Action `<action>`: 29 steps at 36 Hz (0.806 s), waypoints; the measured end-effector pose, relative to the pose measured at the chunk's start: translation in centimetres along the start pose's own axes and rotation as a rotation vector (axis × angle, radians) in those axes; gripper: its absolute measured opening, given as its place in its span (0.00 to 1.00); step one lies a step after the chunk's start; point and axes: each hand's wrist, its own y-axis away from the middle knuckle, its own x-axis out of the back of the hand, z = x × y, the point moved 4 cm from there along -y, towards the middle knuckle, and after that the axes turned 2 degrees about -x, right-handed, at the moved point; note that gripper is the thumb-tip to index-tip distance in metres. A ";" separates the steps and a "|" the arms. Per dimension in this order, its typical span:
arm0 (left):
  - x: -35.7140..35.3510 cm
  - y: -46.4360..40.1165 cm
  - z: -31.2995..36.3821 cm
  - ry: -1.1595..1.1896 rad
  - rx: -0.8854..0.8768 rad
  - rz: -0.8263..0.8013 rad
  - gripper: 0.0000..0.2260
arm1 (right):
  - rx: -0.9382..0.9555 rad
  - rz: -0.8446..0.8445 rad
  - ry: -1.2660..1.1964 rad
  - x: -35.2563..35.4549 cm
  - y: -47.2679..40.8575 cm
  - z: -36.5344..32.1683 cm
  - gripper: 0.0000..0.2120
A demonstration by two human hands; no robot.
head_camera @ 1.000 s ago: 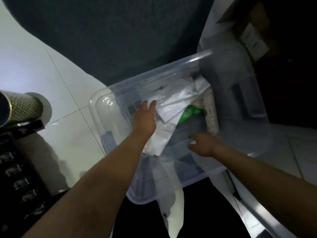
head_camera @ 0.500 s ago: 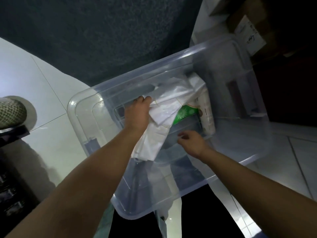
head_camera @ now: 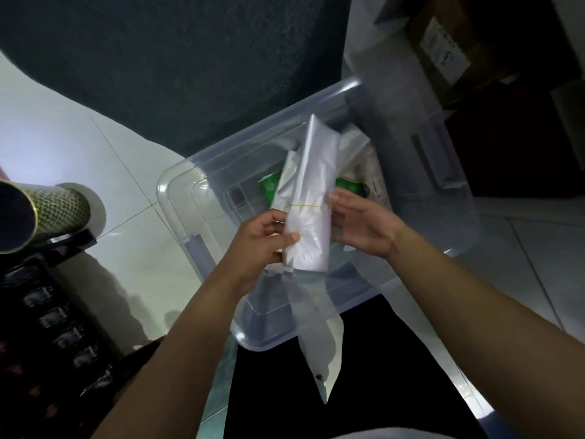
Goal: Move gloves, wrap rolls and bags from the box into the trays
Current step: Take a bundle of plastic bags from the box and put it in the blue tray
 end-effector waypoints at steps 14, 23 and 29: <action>-2.3 -0.3 -0.6 -0.089 0.170 -0.211 0.13 | 0.095 0.066 -0.034 2.3 4.4 -1.5 0.19; -1.9 -5.0 -1.4 -0.287 0.097 0.195 0.10 | 0.209 0.285 -0.020 5.9 7.5 -2.0 0.14; -4.1 -12.2 -1.1 -0.817 -0.106 0.280 0.23 | 0.211 0.306 -0.032 7.0 9.4 -1.7 0.14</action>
